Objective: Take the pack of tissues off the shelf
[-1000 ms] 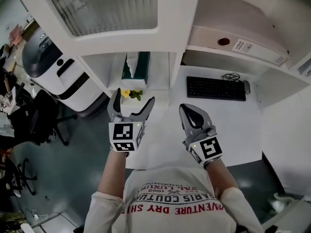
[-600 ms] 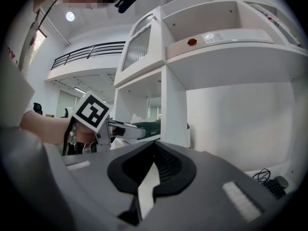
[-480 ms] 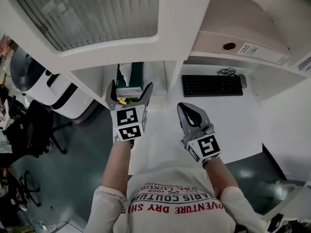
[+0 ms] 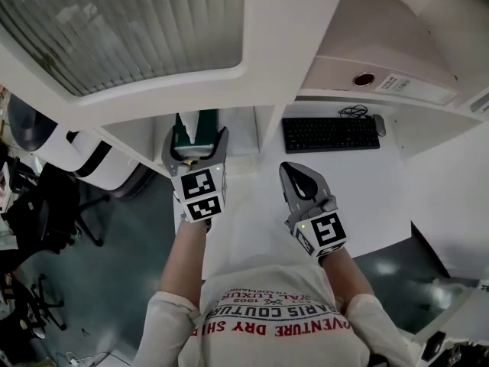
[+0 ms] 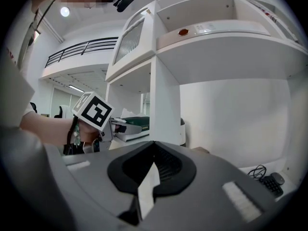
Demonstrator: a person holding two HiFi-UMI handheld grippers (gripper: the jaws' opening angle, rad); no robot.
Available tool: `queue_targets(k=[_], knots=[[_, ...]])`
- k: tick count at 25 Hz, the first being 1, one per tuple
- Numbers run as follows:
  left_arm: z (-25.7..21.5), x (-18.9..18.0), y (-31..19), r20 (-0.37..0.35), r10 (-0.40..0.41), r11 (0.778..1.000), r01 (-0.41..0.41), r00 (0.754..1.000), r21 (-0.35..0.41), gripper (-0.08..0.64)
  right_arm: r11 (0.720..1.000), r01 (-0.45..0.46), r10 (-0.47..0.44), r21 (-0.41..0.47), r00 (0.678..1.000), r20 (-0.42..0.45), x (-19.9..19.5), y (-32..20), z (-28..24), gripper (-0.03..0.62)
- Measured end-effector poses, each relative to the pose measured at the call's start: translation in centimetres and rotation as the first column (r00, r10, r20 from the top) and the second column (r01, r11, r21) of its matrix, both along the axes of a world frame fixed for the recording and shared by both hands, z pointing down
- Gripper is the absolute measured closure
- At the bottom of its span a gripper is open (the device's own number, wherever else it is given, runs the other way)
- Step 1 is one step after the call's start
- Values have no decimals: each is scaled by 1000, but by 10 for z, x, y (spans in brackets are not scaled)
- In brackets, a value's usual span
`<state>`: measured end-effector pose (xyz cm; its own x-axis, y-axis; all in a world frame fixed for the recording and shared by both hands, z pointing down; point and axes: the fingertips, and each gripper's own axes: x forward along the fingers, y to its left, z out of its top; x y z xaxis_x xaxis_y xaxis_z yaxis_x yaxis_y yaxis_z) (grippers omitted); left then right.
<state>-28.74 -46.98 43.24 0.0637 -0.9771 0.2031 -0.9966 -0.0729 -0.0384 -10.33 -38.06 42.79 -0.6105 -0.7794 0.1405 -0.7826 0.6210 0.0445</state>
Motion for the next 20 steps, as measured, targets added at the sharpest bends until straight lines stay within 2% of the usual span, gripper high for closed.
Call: queue_targets(k=[5, 9, 14, 20], knots=[[-2, -2, 2, 25, -15, 1000, 15, 1000, -3, 117, 1000, -4, 4, -5, 1000, -5, 1, 3, 2, 591], [-4, 2, 9, 36, 4, 1000, -3, 999, -10, 127, 1000, -6, 6, 4, 1000, -10, 5, 10, 0, 591], [-19, 16, 34, 51, 69, 997, -71, 996, 41, 126, 1000, -3, 3, 17, 1000, -18, 14, 24, -1, 591], [-35, 19, 79, 56, 71, 994, -75, 996, 74, 126, 999, 30, -30, 22, 1000, -7, 18, 50, -7, 591]])
